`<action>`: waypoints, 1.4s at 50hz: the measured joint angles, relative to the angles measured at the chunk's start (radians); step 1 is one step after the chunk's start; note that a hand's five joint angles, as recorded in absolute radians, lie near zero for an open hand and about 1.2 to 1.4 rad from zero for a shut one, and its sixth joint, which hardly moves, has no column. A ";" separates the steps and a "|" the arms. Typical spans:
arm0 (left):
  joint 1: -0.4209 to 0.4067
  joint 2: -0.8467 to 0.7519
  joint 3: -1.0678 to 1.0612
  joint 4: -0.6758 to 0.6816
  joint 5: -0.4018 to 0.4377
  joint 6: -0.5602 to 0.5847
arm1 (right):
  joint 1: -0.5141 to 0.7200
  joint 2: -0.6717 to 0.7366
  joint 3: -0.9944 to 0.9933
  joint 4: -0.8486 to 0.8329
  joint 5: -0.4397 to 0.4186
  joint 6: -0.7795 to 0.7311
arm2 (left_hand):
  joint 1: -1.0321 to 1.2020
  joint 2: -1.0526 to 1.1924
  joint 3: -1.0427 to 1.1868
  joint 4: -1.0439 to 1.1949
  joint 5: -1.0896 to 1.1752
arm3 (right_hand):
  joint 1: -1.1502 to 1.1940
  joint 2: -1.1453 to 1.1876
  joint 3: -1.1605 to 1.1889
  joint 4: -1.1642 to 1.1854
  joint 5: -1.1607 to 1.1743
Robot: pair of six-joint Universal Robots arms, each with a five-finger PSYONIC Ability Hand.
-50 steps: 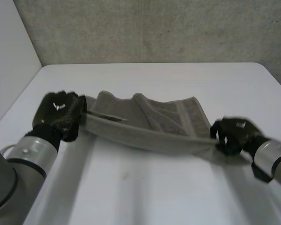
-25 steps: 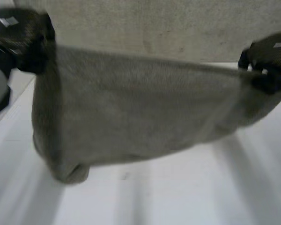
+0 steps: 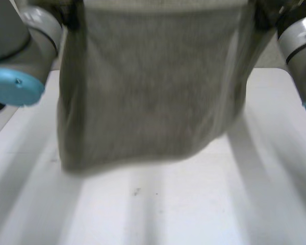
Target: Fold the towel.
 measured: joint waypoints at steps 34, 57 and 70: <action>-0.047 0.189 -1.237 0.338 -0.128 -0.093 | -0.048 0.000 0.667 0.291 -0.223 -0.190 | -0.362 -0.403 -0.401 -0.402 -0.393 | 0.000 0.000 0.000 0.000 0.001; -0.139 0.370 -1.228 0.331 -0.031 0.086 | -0.119 -0.011 0.755 0.201 -0.225 -0.171 | -0.981 -1.041 -1.040 -1.037 -1.003 | 0.000 0.000 0.000 0.000 0.001; -0.148 0.396 -1.265 0.227 -0.050 0.098 | -0.117 -0.010 0.763 0.187 -0.226 -0.173 | -0.615 -0.667 -0.661 -0.661 -0.654 | 0.000 0.000 0.000 0.000 0.001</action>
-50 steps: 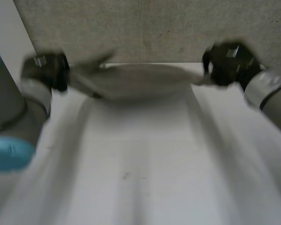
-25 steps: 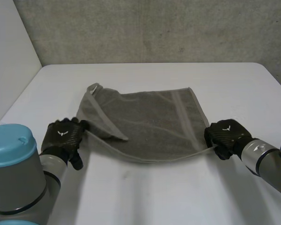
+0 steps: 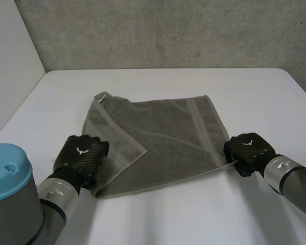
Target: Fold the towel.
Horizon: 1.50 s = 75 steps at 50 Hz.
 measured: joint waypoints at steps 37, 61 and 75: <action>-0.038 -0.281 0.129 0.157 0.068 -0.082 | 0.007 0.005 0.010 0.001 0.000 0.000 | -0.354 -0.357 -0.361 -0.360 -0.347 | 0.000 0.007 0.008 0.006 0.002; 0.046 -0.414 0.209 0.160 -0.058 -0.031 | 0.000 -0.001 0.013 0.000 -0.001 0.000 | -0.354 -0.357 -0.361 -0.360 -0.347 | 0.000 0.007 0.008 0.006 0.002; 0.217 -0.409 0.210 0.260 -0.115 -0.008 | 0.000 -0.001 0.013 0.001 -0.001 -0.011 | -0.354 -0.357 -0.361 -0.361 -0.347 | 0.000 0.007 0.008 0.006 0.002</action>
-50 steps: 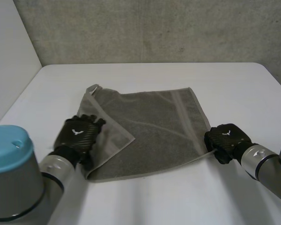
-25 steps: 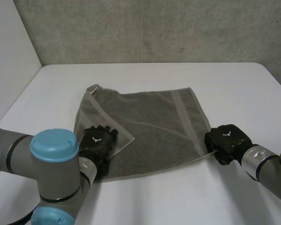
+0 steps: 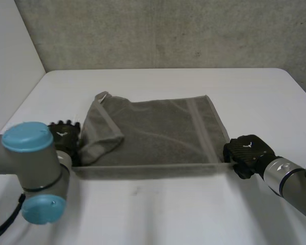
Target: Fold the towel.
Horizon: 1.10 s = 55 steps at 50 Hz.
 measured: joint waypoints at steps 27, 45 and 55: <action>0.186 0.171 -0.155 0.008 0.037 -0.015 | 0.007 0.000 0.002 -0.001 0.003 0.001 | -0.016 -0.016 -0.017 -0.016 -0.005 | 0.002 0.000 0.000 0.000 0.000; 0.188 0.355 -0.264 0.010 0.201 -0.013 | 0.013 -0.038 0.018 0.012 0.017 0.056 | -0.023 -0.024 -0.024 -0.023 -0.005 | -0.619 -0.540 -0.542 -0.534 -0.519; 0.232 0.421 -0.296 0.009 0.260 -0.020 | 0.093 -0.098 0.055 0.015 0.015 0.252 | -0.023 -0.024 -0.024 -0.023 -0.005 | -0.775 -0.674 -0.676 -0.676 -0.662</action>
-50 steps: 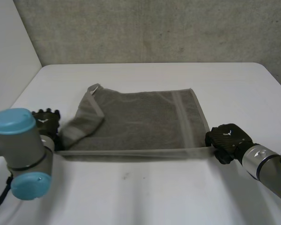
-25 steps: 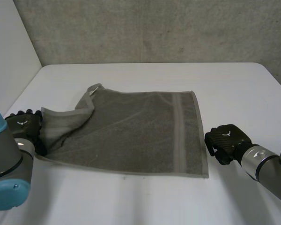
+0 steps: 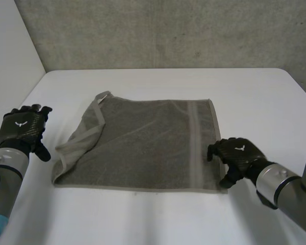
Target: Fold the towel.
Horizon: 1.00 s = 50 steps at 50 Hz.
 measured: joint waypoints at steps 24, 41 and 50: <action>0.054 -0.040 -0.027 0.001 0.003 0.003 | 0.109 0.128 0.008 -0.123 0.038 0.013 | 0.000 0.000 0.000 0.000 0.000 | 0.167 0.135 0.138 0.137 0.128; 0.048 -0.038 -0.037 0.002 0.001 0.001 | 0.098 0.156 0.001 -0.149 0.045 -0.031 | 0.000 -0.002 -0.001 -0.002 0.000 | 0.222 0.187 0.188 0.185 0.170; 0.045 -0.038 -0.038 0.002 0.001 0.001 | 0.096 0.168 -0.009 -0.201 0.047 -0.030 | 0.000 -0.003 -0.004 -0.003 0.000 | 0.308 0.263 0.264 0.263 0.250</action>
